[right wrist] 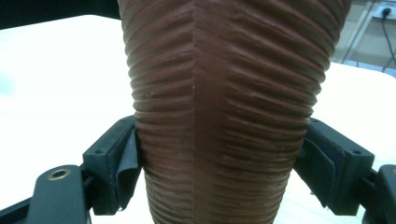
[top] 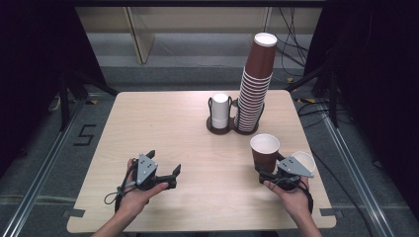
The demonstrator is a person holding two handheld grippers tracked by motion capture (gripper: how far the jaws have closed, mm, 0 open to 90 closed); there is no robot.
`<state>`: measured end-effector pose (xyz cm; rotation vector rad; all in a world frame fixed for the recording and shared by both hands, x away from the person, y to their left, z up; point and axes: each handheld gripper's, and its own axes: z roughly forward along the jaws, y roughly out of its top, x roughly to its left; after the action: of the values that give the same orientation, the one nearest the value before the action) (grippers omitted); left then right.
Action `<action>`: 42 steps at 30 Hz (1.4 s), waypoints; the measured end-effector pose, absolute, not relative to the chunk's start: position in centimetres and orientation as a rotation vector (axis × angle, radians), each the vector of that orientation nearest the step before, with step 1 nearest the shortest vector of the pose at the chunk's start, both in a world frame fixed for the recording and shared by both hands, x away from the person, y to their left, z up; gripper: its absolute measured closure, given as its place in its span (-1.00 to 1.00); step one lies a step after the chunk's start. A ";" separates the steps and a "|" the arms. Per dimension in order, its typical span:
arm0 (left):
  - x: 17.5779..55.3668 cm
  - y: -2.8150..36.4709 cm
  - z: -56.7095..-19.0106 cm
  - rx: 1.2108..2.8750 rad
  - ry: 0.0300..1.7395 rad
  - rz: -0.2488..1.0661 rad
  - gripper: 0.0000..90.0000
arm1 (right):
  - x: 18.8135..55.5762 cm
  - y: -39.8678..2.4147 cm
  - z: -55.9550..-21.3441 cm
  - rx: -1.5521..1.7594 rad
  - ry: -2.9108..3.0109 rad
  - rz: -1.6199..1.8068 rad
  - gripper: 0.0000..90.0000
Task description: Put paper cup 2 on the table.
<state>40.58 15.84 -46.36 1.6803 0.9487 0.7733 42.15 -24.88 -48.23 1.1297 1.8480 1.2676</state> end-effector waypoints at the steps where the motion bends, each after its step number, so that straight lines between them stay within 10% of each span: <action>1: 40.5 15.8 -46.4 1.685 0.950 0.770 -0.96 | 42.1 -24.9 -48.2 1.132 1.847 1.259 -0.53; 42: 40.0 15.9 -46.9 1.700 0.936 0.753 -0.95 | 41.5 -23.3 -49.5 1.156 1.925 1.102 -0.56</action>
<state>39.96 15.93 -46.90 1.7002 0.9359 0.7531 41.48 -23.32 -49.46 1.1560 1.9247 1.1018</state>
